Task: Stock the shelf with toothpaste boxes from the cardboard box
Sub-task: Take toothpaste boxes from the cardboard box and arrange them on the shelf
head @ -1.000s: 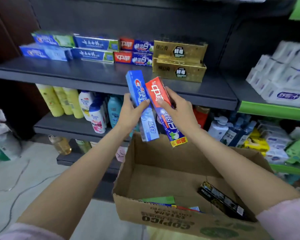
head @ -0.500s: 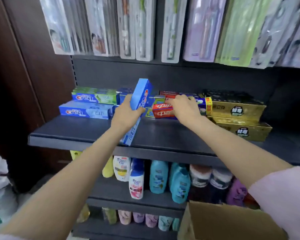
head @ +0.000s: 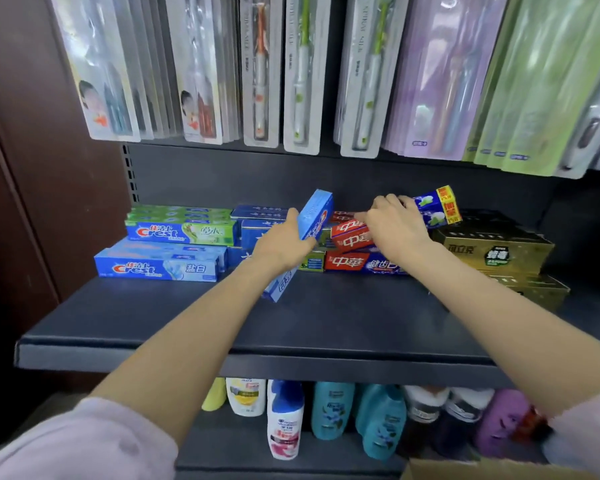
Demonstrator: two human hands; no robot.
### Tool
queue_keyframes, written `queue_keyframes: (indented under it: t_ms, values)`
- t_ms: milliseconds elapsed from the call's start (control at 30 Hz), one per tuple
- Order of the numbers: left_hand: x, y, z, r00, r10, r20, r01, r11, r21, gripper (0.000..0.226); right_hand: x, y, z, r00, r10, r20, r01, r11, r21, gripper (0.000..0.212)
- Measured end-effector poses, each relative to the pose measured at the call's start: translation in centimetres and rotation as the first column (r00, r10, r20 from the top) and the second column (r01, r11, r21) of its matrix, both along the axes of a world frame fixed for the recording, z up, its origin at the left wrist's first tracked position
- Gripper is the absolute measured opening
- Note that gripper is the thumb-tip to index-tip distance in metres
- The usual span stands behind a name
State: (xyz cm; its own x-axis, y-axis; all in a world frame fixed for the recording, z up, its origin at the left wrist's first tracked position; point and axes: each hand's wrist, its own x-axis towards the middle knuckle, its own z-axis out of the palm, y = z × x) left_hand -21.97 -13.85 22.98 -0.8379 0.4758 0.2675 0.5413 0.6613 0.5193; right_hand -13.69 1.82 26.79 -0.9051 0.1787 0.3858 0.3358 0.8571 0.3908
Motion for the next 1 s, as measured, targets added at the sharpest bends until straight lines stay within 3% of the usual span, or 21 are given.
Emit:
queue_keyframes:
  t_ms: [167, 300, 467, 600, 867, 1000]
  values:
    - [-0.6, -0.4, -0.2, 0.998, 0.047, -0.032, -0.048, 0.998, -0.039, 0.036, -0.4, 0.4, 0.1, 0.997, 0.042, 0.057, -0.042, 0.999, 0.008, 0.051]
    - [-1.3, -0.4, 0.2, 0.999, 0.036, 0.03, -0.037, 0.999, 0.027, 0.036, -0.8, 0.0, -0.4, 0.984, 0.104, 0.142, -0.096, 0.994, -0.06, 0.046]
    - [-1.4, -0.3, 0.0, 1.0, 0.029, 0.004, -0.029, 1.0, 0.0, 0.037, -1.4, 0.2, -3.9, 0.971, 0.033, 0.236, -0.001, 0.99, -0.138, 0.041]
    - [-1.2, -0.1, -0.3, 0.999, 0.04, -0.023, -0.04, 0.999, -0.014, 0.038, -1.5, 0.1, -5.7, 0.982, 0.013, 0.187, 0.026, 0.979, -0.204, 0.057]
    - [-0.8, -0.1, -0.6, 0.999, 0.029, -0.039, -0.031, 0.998, -0.048, 0.036, -2.1, 0.5, -6.0, 0.986, 0.061, 0.155, -0.012, 0.954, -0.298, 0.05]
    - [-0.7, 0.0, -0.4, 0.998, 0.042, -0.051, -0.045, 0.997, -0.066, 0.038, -2.2, 1.1, -6.1, 0.989, 0.066, 0.132, -0.03, 0.965, -0.259, 0.049]
